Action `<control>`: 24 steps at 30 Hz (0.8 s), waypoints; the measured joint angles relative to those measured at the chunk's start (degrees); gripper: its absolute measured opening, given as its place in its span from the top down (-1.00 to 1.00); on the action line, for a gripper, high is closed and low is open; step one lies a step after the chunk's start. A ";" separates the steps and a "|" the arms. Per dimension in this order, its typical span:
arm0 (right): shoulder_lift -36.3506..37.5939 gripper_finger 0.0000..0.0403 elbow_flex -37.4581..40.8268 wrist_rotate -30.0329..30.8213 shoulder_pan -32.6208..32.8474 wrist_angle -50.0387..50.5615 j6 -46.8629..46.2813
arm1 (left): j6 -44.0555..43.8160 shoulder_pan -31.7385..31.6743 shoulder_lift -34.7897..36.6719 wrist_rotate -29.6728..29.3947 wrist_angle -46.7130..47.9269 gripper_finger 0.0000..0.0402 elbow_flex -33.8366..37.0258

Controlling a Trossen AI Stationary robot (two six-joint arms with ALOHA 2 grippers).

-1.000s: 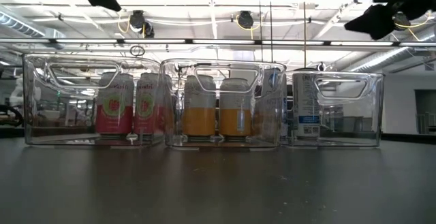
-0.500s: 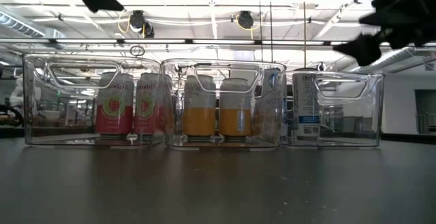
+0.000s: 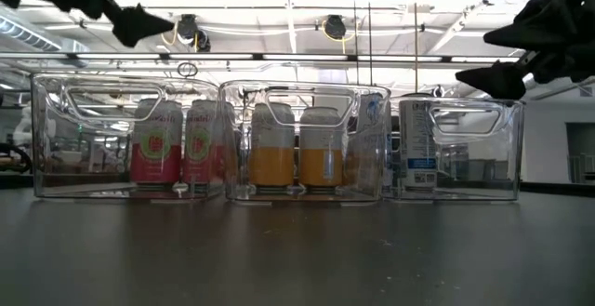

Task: Sort soda cans
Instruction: Return to Home Position

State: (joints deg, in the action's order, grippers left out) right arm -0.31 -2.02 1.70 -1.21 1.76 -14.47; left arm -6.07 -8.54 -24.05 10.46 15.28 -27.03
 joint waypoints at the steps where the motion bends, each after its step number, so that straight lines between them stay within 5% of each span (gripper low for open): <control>1: -0.15 -0.93 0.00 0.00 0.16 0.07 0.01 | -0.61 0.00 0.73 0.03 -1.45 -0.96 1.45; 17: -2.10 -0.93 0.00 2.70 0.17 -0.28 -0.91 | -1.13 0.00 8.06 4.42 -35.75 -0.96 26.21; 24: -2.12 -0.93 0.00 2.72 0.17 -0.28 -1.15 | 0.37 -0.04 8.26 1.59 -33.22 -0.96 26.62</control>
State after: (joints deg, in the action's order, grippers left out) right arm -2.44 -2.02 4.43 -1.04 1.48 -15.62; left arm -5.70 -8.57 -15.79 12.04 -17.94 -0.40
